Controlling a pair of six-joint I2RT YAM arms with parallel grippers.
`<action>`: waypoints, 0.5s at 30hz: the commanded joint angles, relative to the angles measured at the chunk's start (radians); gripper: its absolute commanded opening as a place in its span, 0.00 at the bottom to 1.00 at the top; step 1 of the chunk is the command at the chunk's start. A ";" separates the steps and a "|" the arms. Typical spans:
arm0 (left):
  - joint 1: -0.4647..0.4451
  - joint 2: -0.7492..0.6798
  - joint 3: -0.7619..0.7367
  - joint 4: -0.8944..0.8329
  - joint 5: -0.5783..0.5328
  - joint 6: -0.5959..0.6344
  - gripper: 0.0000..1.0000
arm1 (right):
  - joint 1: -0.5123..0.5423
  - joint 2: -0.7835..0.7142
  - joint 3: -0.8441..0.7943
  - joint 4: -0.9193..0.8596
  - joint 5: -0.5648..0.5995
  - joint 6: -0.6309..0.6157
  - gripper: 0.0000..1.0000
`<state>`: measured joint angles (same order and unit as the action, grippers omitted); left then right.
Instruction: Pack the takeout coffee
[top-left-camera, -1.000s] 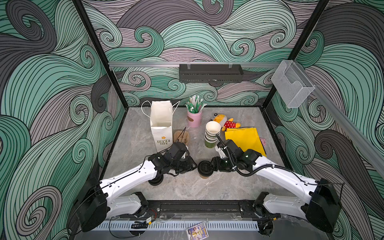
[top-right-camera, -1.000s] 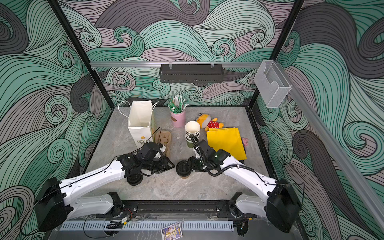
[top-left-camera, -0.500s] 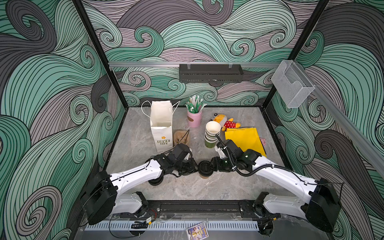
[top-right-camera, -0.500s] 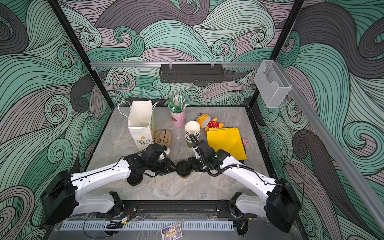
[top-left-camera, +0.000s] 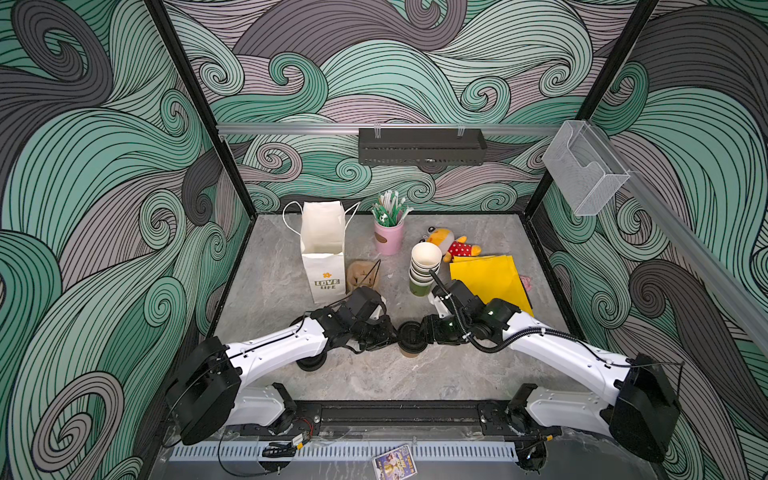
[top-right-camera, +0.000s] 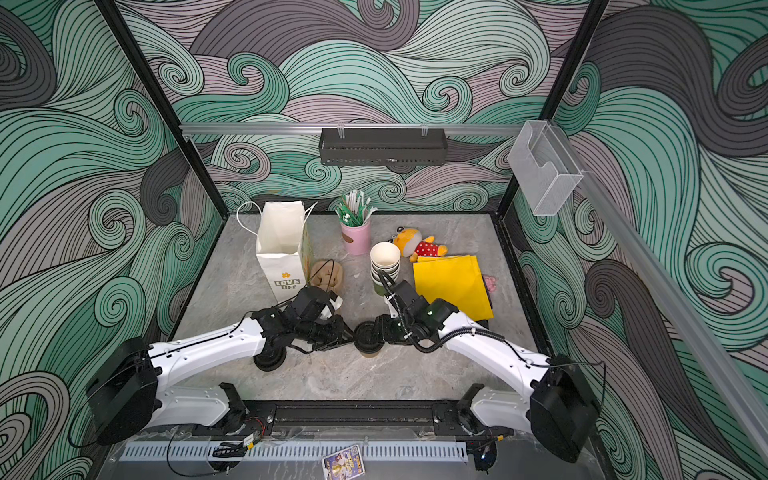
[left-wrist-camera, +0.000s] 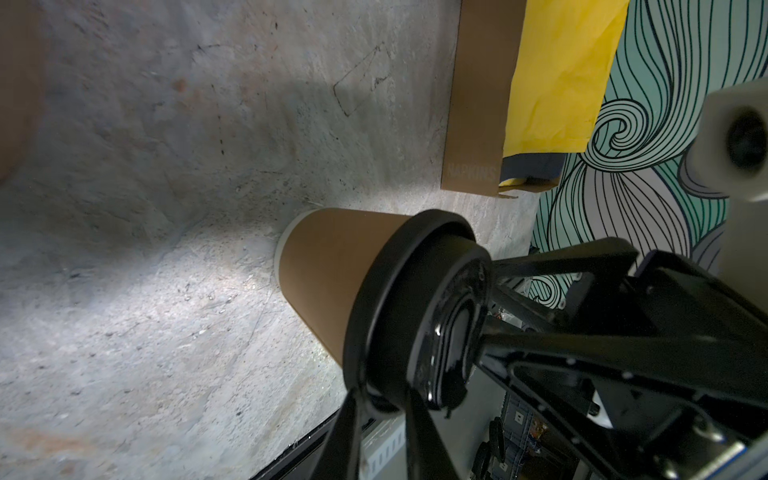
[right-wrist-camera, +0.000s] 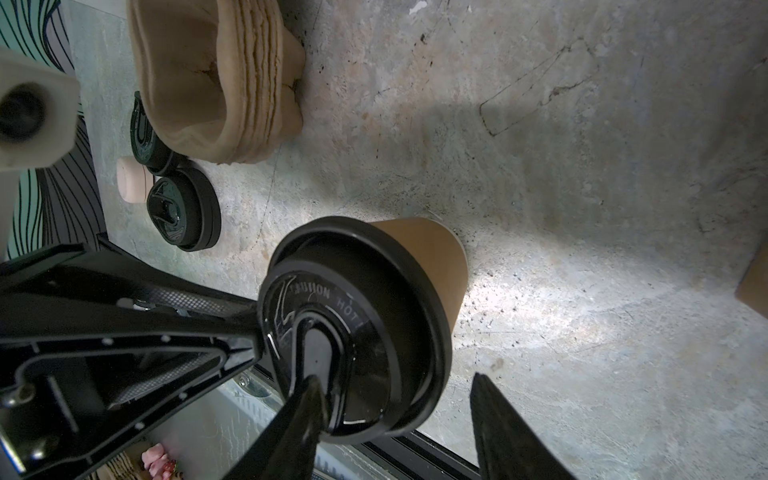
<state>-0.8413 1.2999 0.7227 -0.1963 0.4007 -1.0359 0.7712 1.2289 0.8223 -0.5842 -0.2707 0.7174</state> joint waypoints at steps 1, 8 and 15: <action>-0.004 -0.007 -0.013 -0.005 -0.002 0.006 0.19 | 0.007 0.001 -0.011 -0.008 0.004 0.013 0.59; -0.007 -0.083 0.003 -0.010 -0.023 0.042 0.30 | 0.007 0.010 -0.017 -0.002 0.004 0.016 0.59; -0.002 -0.081 -0.025 -0.058 -0.072 0.005 0.28 | 0.007 0.001 -0.018 0.006 0.003 0.016 0.59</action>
<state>-0.8425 1.2125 0.7197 -0.2317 0.3519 -1.0233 0.7712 1.2293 0.8215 -0.5804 -0.2703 0.7177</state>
